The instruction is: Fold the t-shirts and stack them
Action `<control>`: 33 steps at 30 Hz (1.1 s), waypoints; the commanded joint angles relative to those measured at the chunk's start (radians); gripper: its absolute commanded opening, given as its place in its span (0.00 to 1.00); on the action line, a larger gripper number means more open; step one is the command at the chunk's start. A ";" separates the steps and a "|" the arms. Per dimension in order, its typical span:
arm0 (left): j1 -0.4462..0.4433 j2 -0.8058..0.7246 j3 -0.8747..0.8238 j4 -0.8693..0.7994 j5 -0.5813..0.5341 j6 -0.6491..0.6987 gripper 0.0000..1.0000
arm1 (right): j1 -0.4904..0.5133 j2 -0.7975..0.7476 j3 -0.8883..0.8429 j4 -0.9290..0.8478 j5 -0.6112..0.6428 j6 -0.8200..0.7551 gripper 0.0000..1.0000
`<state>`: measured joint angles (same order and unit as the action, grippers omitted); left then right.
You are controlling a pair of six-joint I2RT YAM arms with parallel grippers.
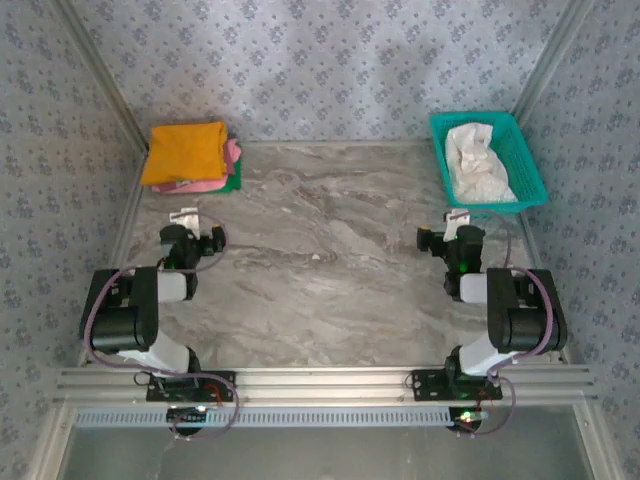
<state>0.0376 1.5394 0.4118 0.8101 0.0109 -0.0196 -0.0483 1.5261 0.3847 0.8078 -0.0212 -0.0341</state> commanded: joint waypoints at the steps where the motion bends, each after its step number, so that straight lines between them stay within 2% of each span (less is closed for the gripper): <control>1: -0.001 -0.002 0.005 0.004 -0.001 -0.008 0.98 | 0.002 -0.001 0.008 0.006 0.001 0.009 1.00; 4: -0.002 -0.002 0.004 0.004 -0.001 -0.008 0.98 | 0.020 -0.001 0.005 0.010 0.031 -0.002 1.00; 9: -0.001 -0.002 0.006 0.003 -0.001 -0.009 0.98 | -0.005 0.001 0.010 0.001 -0.017 0.015 1.00; 20: 0.000 -0.006 0.002 0.012 -0.008 -0.011 0.98 | -0.002 -0.010 0.006 0.007 -0.015 0.010 1.00; 21: -0.007 -0.034 -0.001 0.005 -0.036 -0.011 0.98 | 0.019 -0.052 0.020 -0.044 0.012 -0.008 1.00; 22: -0.029 -0.105 0.005 -0.058 -0.081 0.002 0.98 | 0.059 -0.128 0.055 -0.180 0.078 -0.035 1.00; 23: -0.058 -0.209 0.029 -0.188 -0.114 0.020 0.98 | 0.106 -0.217 0.121 -0.356 0.136 -0.047 1.00; 24: -0.079 -0.310 0.044 -0.262 -0.113 0.007 0.98 | 0.129 -0.286 0.180 -0.473 0.143 -0.029 1.00; 25: -0.093 -0.409 0.057 -0.297 -0.096 -0.049 0.98 | 0.140 -0.332 0.239 -0.561 0.130 0.000 1.00; 27: -0.115 -0.508 0.127 -0.346 -0.057 -0.178 0.98 | 0.133 -0.339 0.379 -0.725 0.116 0.089 0.98; 29: -0.171 -0.469 0.306 -0.495 -0.022 -0.204 0.95 | 0.118 -0.250 0.591 -0.938 0.113 0.195 0.93; 31: -0.264 -0.329 0.535 -0.691 -0.015 -0.127 0.93 | 0.111 -0.120 0.818 -1.114 0.079 0.245 0.85; 33: -0.330 -0.167 0.737 -0.843 0.001 -0.084 0.91 | 0.094 0.004 0.991 -1.208 0.015 0.289 0.84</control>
<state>-0.2195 1.2118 0.9710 0.2756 -0.0334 -0.1364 0.0624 1.3956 1.2488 -0.0544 0.0463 0.1341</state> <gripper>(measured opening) 0.918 0.848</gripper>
